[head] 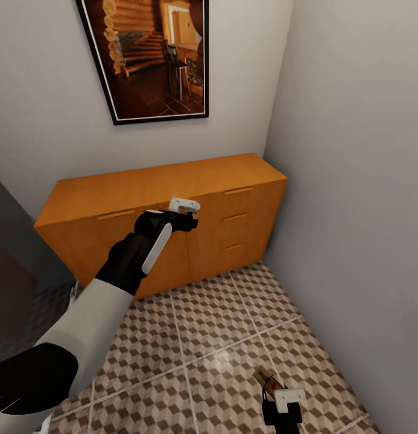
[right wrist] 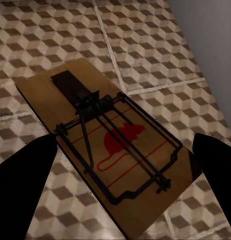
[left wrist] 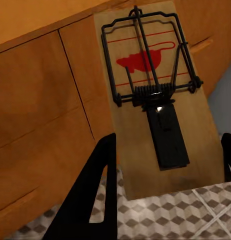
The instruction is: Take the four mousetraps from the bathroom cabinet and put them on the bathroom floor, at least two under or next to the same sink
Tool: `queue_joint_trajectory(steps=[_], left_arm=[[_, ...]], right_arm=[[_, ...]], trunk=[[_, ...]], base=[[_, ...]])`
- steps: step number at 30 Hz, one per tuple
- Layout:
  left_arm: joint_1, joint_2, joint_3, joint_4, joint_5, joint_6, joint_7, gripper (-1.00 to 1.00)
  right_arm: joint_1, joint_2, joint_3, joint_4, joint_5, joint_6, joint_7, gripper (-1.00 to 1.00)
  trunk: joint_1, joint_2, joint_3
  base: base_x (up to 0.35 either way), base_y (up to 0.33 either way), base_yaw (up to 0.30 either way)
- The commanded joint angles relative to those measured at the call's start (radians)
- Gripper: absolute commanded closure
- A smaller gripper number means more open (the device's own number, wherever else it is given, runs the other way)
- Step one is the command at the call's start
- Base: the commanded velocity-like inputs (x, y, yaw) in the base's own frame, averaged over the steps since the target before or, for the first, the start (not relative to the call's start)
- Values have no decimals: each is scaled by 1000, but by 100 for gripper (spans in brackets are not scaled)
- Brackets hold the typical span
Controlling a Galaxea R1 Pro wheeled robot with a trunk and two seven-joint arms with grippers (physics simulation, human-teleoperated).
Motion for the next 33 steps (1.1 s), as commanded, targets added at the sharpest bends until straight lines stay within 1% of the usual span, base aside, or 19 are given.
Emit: queue_joint_trajectory(steps=[1,5,11,13,15,16,19,20,22,24,25,26,28,30,31,33], left_arm=[[-1,0,-2,5,8,3,11,100],[-1,0,-2,42,8,-1,10,100],[0,1,-2,106,8,-6,6,100],[8,3,-2,128,8,-13,4,100],[28,3,-2,187,8,-84,3,100],[33,3,-2,222,8,-132,2,100],[43,1,-3,363,8,-276,-1,100],[46,-1,-4,442,8,-337,-10,100],[47,-5,-5,553,8,-422,-43,100],[49,-8,-5,671,8,-524,-81,100],[49,-9,-5,729,8,-579,-94,100],[49,-10,-5,818,7,-655,-105,100],[50,-10,-5,938,7,-724,-113,100],[50,-10,-5,1038,7,-764,-117,100],[53,-10,-5,1104,7,-805,-124,100],[64,-9,-5,1128,7,-829,-128,100]], right_arm=[[-1,0,8,1,5,0,-10,100],[-1,0,8,1,5,0,-10,100],[-1,0,8,1,5,0,-10,100],[-1,0,8,1,5,0,-10,100],[-1,0,8,1,5,0,-10,100],[-1,0,8,1,5,0,-10,100],[-1,0,8,1,5,1,-10,100],[-1,0,8,1,5,0,-10,100],[-1,0,8,1,5,1,-9,100],[-1,0,8,1,5,1,-9,100],[-1,0,8,1,5,1,-9,100],[-1,0,8,1,5,1,-9,100],[-1,-2,8,1,5,0,-9,100],[-1,-3,8,1,5,0,-9,100],[-1,-3,8,1,5,0,-9,100],[-1,-3,8,1,5,0,-9,100]], trunk=[[-1,-1,-1],[-1,-1,-1],[-1,-1,-1],[-1,-1,-1],[-1,-1,-1],[-1,-1,-1],[-1,-1,-1],[-1,-1,-1],[-1,-1,-1],[-1,-1,-1],[-1,-1,-1],[-1,-1,-1],[-1,-1,-1],[-1,-1,-1],[-1,-1,-1],[-1,-1,-1]], base=[[-331,0,0],[-169,0,0],[-19,0,0],[-3,0,0],[-1,0,0],[0,0,0],[0,0,0],[0,0,0],[0,0,0],[0,0,0],[0,0,0],[0,0,0],[0,0,0],[0,0,0],[0,0,0],[0,0,0]])
